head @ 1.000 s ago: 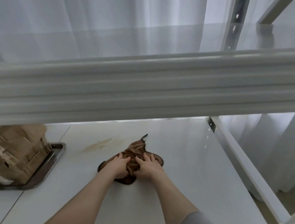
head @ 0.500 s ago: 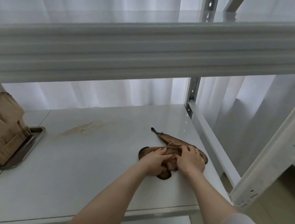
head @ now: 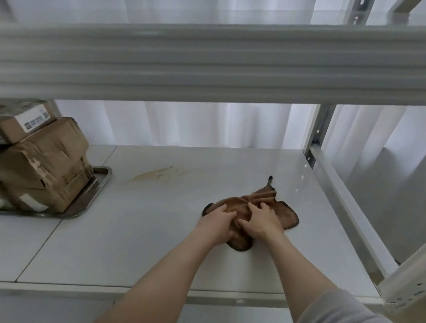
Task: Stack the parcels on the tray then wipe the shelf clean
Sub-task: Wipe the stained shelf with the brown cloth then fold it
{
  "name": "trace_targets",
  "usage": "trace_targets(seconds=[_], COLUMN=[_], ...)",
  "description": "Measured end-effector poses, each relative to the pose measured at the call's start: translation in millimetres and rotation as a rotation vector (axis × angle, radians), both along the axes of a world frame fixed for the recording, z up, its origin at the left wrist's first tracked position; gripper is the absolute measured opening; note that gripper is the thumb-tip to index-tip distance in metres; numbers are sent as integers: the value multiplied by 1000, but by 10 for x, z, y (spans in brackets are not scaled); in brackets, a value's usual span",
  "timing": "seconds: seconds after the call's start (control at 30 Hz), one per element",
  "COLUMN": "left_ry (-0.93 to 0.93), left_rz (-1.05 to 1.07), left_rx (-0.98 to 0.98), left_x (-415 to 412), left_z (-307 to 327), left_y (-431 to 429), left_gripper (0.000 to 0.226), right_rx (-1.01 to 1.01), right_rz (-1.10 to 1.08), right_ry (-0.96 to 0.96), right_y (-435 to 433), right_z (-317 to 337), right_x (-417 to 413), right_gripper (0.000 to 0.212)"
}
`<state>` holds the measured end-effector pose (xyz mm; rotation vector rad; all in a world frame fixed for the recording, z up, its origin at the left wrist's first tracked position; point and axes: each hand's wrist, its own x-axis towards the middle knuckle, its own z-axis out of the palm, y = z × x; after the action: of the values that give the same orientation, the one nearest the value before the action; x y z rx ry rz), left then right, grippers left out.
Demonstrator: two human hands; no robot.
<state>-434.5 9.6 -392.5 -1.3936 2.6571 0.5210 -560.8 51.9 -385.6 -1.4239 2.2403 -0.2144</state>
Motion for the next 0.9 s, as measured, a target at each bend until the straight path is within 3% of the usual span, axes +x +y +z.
trace_targets(seconds=[0.37, 0.57, 0.7, 0.9], left_ry=[-103, -140, -108, -81], left_rz=[338, 509, 537, 423], left_rx=[35, 70, 61, 54], left_x=[1636, 2102, 2160, 1835], left_z=[-21, -77, -131, -70], left_y=[-754, -1203, -1503, -1836], left_gripper=[74, 75, 74, 63], right_rx=[-13, -57, -78, -57], right_rz=[343, 510, 500, 315], right_ry=[35, 29, 70, 37], right_y=[-960, -1433, -1712, -1996], right_z=[-107, -109, -197, -232], right_x=[1754, 2359, 2421, 2041], right_gripper=[56, 58, 58, 56])
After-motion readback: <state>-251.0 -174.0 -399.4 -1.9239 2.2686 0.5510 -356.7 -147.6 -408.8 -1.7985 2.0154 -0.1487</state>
